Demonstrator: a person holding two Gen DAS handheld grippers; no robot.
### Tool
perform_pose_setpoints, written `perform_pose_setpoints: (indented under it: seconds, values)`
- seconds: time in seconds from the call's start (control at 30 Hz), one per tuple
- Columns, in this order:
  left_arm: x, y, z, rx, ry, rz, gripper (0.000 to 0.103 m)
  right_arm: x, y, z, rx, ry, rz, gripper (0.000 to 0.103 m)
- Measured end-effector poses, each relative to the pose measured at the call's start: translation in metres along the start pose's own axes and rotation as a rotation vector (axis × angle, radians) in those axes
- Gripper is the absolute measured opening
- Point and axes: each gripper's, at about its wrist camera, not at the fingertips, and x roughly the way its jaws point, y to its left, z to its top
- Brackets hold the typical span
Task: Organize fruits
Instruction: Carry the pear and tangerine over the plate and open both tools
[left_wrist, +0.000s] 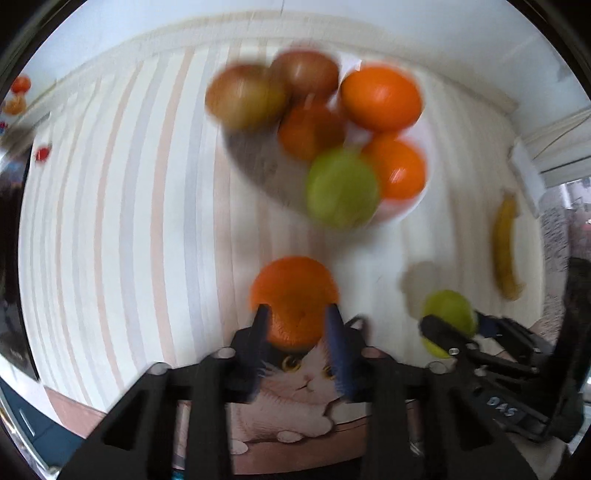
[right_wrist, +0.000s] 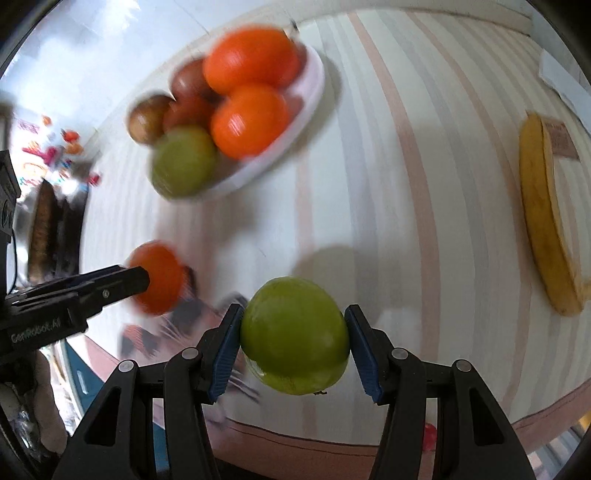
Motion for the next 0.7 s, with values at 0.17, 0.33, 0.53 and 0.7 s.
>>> perform_pose_setpoints:
  seconds: [0.17,0.33,0.53,0.7]
  values:
    - [-0.004,-0.003,0.028,0.064,0.015,0.028,0.037,-0.015,0.015,0.041,-0.033,-0.06,-0.005,0.059]
    - [0.028,0.012,0.029,0.031,0.127,0.017,0.044,-0.013,0.01,0.052,-0.019,-0.049,-0.003,0.059]
    - [0.051,0.023,0.012,-0.01,0.168,-0.029,0.064,-0.003,0.004,0.039,0.007,-0.027,0.0,0.059]
    - [0.076,0.03,0.002,-0.035,0.23,-0.047,0.064,0.01,0.0,0.035,0.033,-0.008,0.002,0.059]
